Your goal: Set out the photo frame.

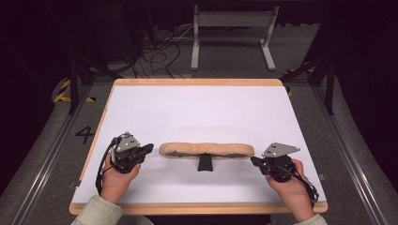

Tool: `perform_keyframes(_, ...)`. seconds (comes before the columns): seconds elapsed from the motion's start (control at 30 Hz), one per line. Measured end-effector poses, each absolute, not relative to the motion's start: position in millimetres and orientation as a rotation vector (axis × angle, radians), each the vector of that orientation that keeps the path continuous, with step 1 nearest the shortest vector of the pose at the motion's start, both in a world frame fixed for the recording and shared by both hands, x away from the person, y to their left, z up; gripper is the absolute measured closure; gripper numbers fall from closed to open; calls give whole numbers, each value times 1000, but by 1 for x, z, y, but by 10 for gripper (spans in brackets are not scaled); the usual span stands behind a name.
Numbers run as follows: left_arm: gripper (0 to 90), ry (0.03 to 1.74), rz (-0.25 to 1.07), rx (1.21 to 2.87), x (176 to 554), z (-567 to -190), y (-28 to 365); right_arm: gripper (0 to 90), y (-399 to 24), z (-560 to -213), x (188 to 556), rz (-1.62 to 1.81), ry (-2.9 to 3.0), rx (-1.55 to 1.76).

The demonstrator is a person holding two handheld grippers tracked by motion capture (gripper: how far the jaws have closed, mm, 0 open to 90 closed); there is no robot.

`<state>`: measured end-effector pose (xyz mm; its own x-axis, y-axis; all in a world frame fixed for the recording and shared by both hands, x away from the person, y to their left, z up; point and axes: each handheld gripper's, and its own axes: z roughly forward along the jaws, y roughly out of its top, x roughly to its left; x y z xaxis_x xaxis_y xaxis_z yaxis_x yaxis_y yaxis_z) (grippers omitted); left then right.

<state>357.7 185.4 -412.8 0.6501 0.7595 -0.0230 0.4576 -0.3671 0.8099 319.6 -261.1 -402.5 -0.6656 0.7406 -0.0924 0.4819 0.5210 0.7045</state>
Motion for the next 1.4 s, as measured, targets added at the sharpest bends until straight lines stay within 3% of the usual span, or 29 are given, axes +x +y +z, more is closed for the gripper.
perform_keyframes(0.47,898,960,429,2049,377,-428,163,900,-254,-417,327,918,2428,1039)
perform_keyframes(1.4,899,834,332,2109,363,-427,166,900,-250,-422,358,929,2372,1127)
